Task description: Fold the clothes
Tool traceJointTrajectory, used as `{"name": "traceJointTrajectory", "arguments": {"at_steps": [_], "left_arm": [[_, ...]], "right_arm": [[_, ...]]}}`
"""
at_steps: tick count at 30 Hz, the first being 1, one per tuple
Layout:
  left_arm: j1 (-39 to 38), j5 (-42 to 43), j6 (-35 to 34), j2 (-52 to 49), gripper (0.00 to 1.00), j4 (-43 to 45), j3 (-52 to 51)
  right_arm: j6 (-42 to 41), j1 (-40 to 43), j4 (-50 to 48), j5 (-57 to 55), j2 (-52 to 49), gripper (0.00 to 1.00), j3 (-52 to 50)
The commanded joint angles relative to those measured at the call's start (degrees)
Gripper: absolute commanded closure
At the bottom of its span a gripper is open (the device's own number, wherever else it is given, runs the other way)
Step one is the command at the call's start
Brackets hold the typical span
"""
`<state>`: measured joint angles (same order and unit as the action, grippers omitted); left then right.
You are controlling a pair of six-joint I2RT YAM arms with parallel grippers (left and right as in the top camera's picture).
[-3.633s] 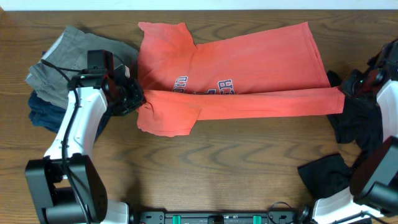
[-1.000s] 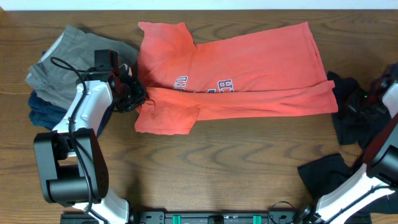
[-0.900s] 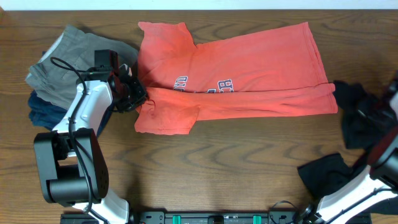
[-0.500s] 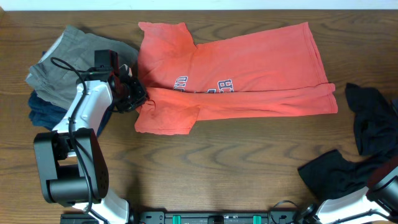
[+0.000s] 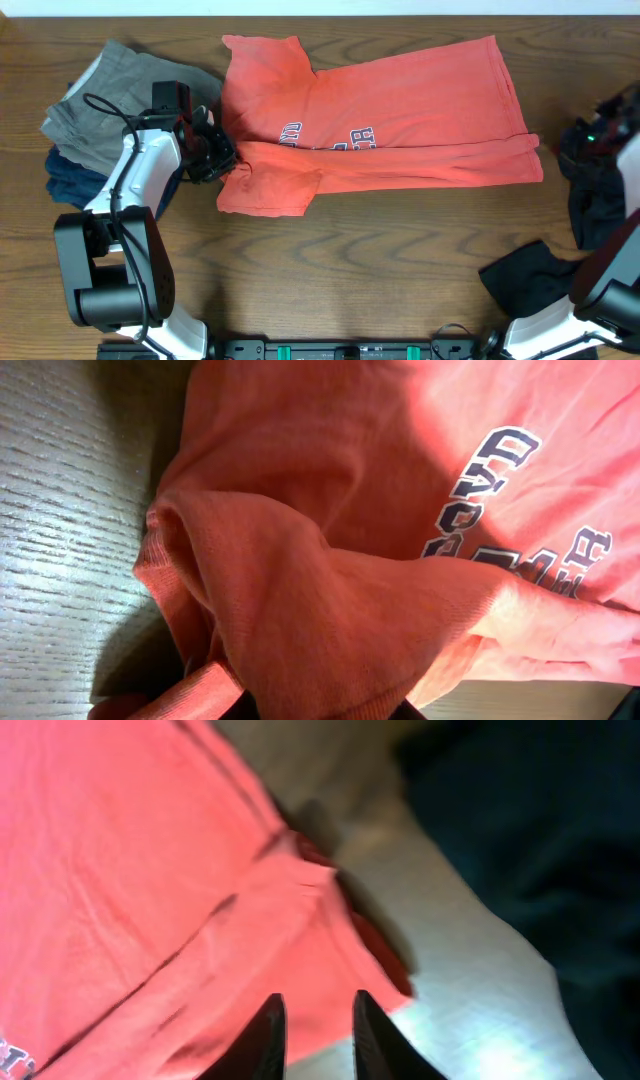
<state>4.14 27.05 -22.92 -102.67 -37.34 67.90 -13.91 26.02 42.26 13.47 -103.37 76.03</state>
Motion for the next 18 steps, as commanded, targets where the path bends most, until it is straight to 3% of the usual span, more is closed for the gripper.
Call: {"name": "traceJointTrajectory", "arguments": {"at_steps": [1, 5, 18], "left_arm": [[0.4, 0.8, -0.1, -0.2, 0.83, -0.4, 0.0], [0.4, 0.8, -0.1, -0.2, 0.83, -0.4, 0.0], [0.4, 0.8, -0.1, -0.2, 0.83, -0.3, 0.0]], "right_arm": [[1.7, -3.0, -0.9, -6.0, 0.7, 0.71, -0.2], [-0.7, -4.4, -1.4, -9.6, -1.3, 0.66, -0.2], [-1.1, -4.3, -8.5, -4.6, -11.8, 0.68, -0.2]]}}
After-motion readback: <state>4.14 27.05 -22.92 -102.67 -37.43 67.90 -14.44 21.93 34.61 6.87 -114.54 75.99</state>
